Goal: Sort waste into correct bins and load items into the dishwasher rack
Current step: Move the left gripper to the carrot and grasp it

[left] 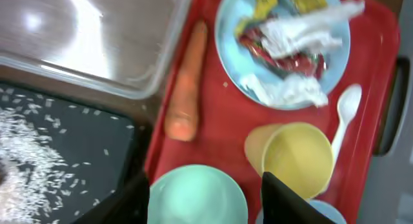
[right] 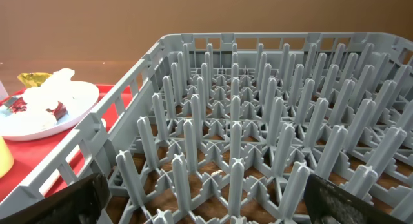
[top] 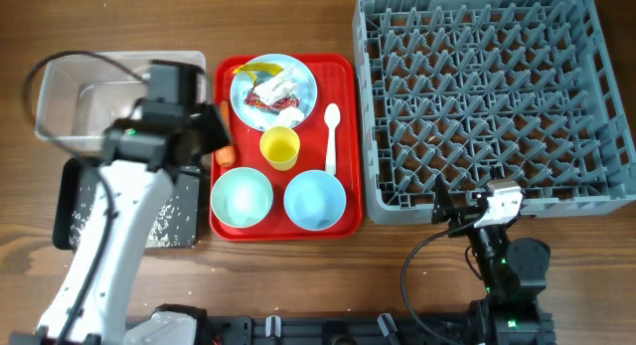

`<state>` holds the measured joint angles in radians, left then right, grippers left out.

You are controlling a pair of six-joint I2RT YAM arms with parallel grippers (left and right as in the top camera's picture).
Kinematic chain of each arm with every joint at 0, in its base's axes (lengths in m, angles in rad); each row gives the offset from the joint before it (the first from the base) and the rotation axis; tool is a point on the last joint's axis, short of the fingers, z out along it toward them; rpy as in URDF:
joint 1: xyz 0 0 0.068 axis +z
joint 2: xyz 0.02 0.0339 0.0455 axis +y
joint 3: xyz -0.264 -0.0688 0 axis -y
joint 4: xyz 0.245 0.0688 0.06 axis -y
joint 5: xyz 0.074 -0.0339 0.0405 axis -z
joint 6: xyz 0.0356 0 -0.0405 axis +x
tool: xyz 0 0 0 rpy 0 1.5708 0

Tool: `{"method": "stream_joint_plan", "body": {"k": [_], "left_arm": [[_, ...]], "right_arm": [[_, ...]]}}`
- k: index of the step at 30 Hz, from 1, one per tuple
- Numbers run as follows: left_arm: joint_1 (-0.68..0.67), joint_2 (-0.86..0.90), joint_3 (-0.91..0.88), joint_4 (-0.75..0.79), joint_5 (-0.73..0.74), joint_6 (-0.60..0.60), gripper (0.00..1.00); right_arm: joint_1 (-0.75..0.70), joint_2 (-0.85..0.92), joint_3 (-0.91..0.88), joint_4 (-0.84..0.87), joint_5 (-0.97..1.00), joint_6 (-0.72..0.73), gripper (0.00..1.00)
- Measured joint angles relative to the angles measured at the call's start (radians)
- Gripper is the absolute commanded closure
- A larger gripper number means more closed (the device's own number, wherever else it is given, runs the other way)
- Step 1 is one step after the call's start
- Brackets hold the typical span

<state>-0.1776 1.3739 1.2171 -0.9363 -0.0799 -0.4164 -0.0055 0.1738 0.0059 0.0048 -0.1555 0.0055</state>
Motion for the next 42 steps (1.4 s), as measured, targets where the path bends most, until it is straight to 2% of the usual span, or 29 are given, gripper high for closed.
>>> {"method": "stream_joint_plan", "body": {"k": [3, 10, 17, 28, 39, 42], "left_arm": [[-0.058, 0.084, 0.000, 0.000, 0.000, -0.002, 0.47], [-0.061, 0.259, 0.000, 0.023, -0.003, -0.005, 0.49], [-0.061, 0.364, 0.000, 0.100, -0.103, 0.002, 0.52], [-0.061, 0.379, -0.087, 0.241, -0.142, 0.056, 0.52], [-0.061, 0.381, -0.193, 0.354, -0.166, 0.062, 0.52], [-0.061, 0.381, -0.194, 0.361, -0.167, 0.063, 0.55]], "right_arm": [[0.000, 0.000, 0.000, 0.000, 0.000, 0.000, 0.00], [0.000, 0.000, 0.000, 0.000, 0.000, 0.000, 0.00], [0.000, 0.000, 0.000, 0.000, 0.000, 0.000, 0.00], [0.000, 0.000, 0.000, 0.000, 0.000, 0.000, 0.00], [0.000, 0.000, 0.000, 0.000, 0.000, 0.000, 0.00], [0.000, 0.000, 0.000, 0.000, 0.000, 0.000, 0.00]]}}
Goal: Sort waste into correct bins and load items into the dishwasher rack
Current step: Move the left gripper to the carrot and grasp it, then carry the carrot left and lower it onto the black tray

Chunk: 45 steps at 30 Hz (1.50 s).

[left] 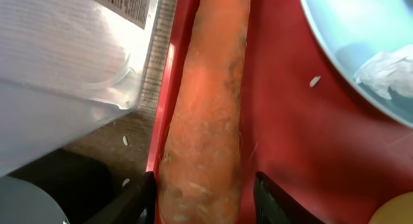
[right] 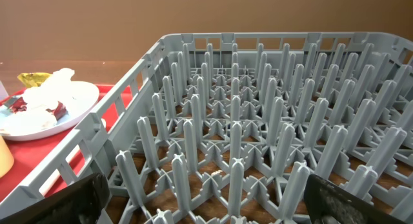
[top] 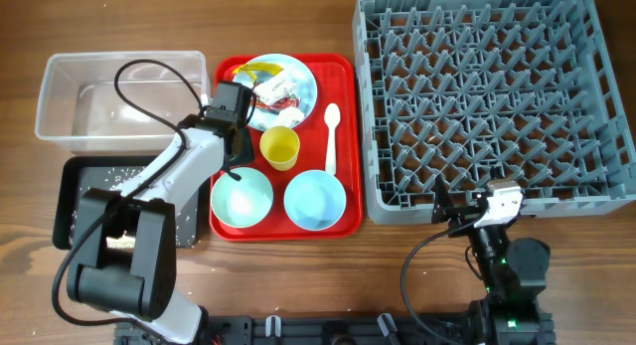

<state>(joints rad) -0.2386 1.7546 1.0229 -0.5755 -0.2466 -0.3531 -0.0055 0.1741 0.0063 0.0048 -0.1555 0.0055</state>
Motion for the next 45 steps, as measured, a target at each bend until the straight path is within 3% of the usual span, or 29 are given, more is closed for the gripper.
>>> {"method": "stream_joint_plan", "body": {"k": [2, 11, 16, 29, 40, 45], "left_arm": [[0.000, 0.000, 0.000, 0.001, -0.002, 0.002, 0.62], [0.000, 0.000, 0.000, 0.003, -0.005, 0.005, 0.71], [0.000, -0.020, -0.002, -0.002, -0.007, 0.005, 0.71], [0.000, -0.315, -0.005, -0.090, 0.082, -0.004, 0.72], [0.005, -0.661, -0.005, -0.235, 0.087, -0.257, 0.71], [0.114, -0.788, -0.005, -0.357, 0.004, -0.407, 0.73]], "right_arm": [[0.000, 0.000, 0.000, 0.000, 0.000, 0.000, 0.00], [0.000, 0.000, 0.000, 0.000, 0.000, 0.000, 0.00], [0.000, 0.000, 0.000, 0.000, 0.000, 0.000, 0.00], [0.000, 0.000, 0.000, 0.000, 0.000, 0.000, 0.00], [0.000, 0.000, 0.000, 0.000, 0.000, 0.000, 0.00], [0.000, 0.000, 0.000, 0.000, 0.000, 0.000, 0.00]]}}
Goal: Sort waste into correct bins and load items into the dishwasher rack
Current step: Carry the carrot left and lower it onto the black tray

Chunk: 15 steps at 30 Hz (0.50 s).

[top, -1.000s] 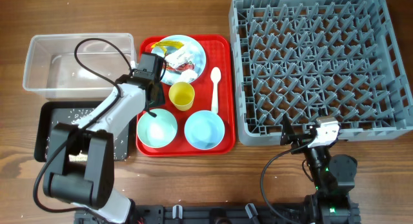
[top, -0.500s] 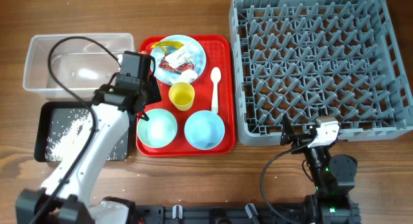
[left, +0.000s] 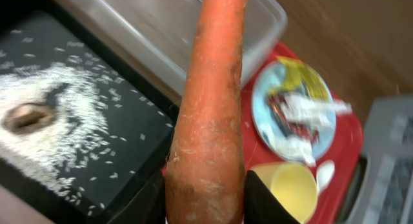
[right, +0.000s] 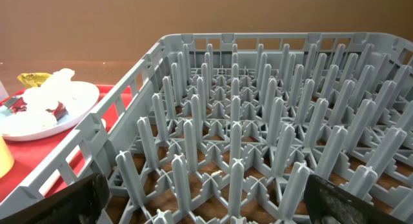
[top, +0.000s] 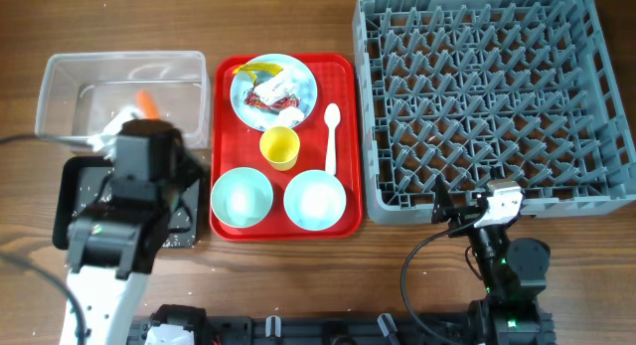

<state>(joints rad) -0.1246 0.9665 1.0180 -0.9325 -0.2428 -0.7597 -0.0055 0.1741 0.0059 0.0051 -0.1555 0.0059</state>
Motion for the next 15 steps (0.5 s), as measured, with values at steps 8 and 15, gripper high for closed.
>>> {"method": "stream_joint_plan", "body": {"k": [8, 15], "left_arm": [[0.275, 0.011, 0.000, -0.052, -0.033, -0.050, 0.75], [0.410, 0.146, -0.063, 0.016, 0.005, -0.090, 0.79]], "right_arm": [[0.000, 0.000, 0.000, 0.000, 0.000, 0.000, 0.00], [0.000, 0.000, 0.000, 0.000, 0.000, 0.000, 0.00]]}}
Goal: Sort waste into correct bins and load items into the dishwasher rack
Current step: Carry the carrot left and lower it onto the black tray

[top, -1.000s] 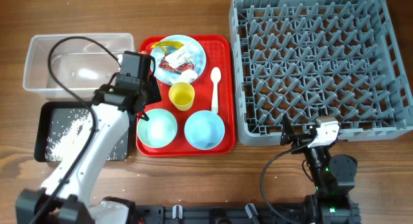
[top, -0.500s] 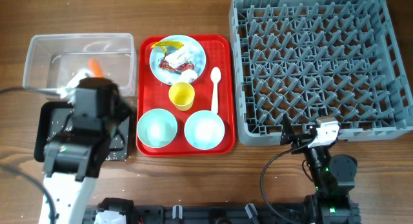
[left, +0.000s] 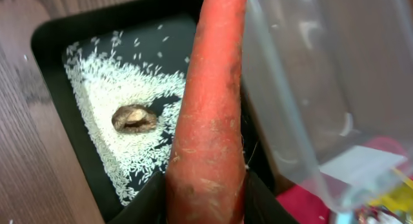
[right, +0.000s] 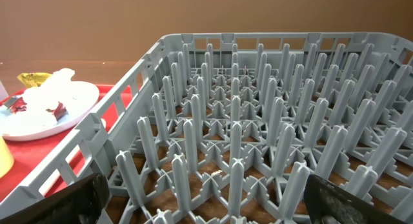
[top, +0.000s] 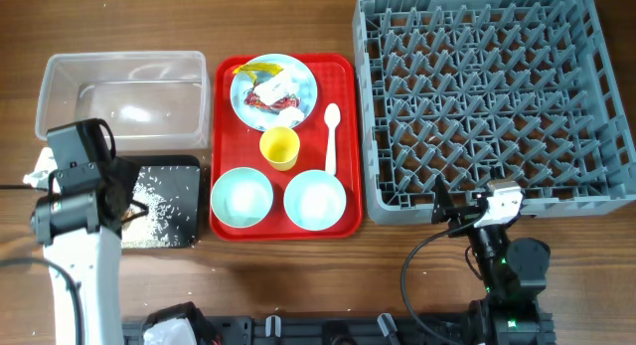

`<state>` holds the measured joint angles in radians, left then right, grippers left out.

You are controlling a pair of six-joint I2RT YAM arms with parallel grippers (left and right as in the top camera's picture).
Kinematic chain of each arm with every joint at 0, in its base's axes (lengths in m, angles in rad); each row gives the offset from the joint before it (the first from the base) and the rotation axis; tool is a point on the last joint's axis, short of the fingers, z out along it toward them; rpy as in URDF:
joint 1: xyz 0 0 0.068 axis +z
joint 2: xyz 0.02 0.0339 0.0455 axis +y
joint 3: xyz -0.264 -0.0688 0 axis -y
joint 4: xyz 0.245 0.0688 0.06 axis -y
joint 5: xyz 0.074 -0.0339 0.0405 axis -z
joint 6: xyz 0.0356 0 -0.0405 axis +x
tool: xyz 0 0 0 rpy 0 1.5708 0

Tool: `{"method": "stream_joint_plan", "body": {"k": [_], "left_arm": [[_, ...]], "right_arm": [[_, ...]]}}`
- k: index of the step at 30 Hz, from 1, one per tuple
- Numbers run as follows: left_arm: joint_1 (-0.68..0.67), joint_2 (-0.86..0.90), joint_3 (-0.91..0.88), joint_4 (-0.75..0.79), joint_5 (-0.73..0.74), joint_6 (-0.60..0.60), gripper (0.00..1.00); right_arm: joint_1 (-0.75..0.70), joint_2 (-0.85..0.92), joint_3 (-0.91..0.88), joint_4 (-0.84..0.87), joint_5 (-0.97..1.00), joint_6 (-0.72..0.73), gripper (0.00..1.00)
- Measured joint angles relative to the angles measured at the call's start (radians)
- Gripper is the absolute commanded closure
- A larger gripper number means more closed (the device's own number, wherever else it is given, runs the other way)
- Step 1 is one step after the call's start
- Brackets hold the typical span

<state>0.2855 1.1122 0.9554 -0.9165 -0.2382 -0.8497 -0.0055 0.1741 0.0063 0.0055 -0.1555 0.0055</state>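
An orange carrot (left: 210, 114) is clamped between the jaws of my left gripper (left: 205, 201), which is shut on it. It hangs above the black tray (left: 55, 40) holding rice and a brown scrap (left: 134, 119). In the overhead view the left arm (top: 79, 181) stands at that tray's left end and hides the carrot. The grey dishwasher rack (top: 492, 96) is at the right. My right gripper (right: 213, 204) stands open at its near edge, holding nothing.
A clear bin (top: 124, 86) sits behind the black tray (top: 164, 221). The red tray (top: 343, 221) carries a plate of wrappers (top: 273, 86), a yellow cup (top: 280, 146), a white spoon (top: 331, 136) and two pale bowls (top: 241, 198) (top: 315, 198).
My left arm has shifted left with the carrot. The carrot pointed over the clear bin's edge before; now it hangs over the rice in the black tray. The right arm is unchanged.
First my left gripper was open above the carrot lying along the red tray's left edge. Then its jaws stood on either side of the carrot on the tray. Then the carrot was held up over the two bins, and now over the black tray.
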Motion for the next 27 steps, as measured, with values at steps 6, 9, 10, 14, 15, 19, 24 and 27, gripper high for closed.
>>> {"method": "stream_joint_plan", "body": {"k": [6, 9, 10, 14, 15, 19, 24, 27], "left_arm": [[0.026, 0.130, -0.128, 0.175, 0.081, -0.029, 0.79], [0.027, 0.196, -0.160, 0.230, 0.105, -0.049, 0.80], [0.027, 0.219, -0.164, 0.255, 0.110, -0.057, 0.80], [0.027, 0.292, -0.164, 0.320, 0.118, -0.087, 0.79], [0.027, 0.305, -0.164, 0.330, 0.120, -0.092, 0.75], [0.027, 0.345, -0.164, 0.374, 0.130, -0.111, 0.54], [0.027, 0.344, -0.164, 0.427, 0.136, -0.062, 0.35], [0.027, 0.338, -0.164, 0.425, 0.140, -0.030, 0.40]], "right_arm": [[0.000, 0.000, 0.000, 0.000, 0.000, 0.000, 0.00], [0.000, 0.000, 0.000, 0.000, 0.000, 0.000, 0.00], [0.000, 0.000, 0.000, 0.000, 0.000, 0.000, 0.00], [0.000, 0.000, 0.000, 0.000, 0.000, 0.000, 0.00], [0.000, 0.000, 0.000, 0.000, 0.000, 0.000, 0.00], [0.000, 0.000, 0.000, 0.000, 0.000, 0.000, 0.00], [0.000, 0.000, 0.000, 0.000, 0.000, 0.000, 0.00], [0.000, 0.000, 0.000, 0.000, 0.000, 0.000, 0.00]]}}
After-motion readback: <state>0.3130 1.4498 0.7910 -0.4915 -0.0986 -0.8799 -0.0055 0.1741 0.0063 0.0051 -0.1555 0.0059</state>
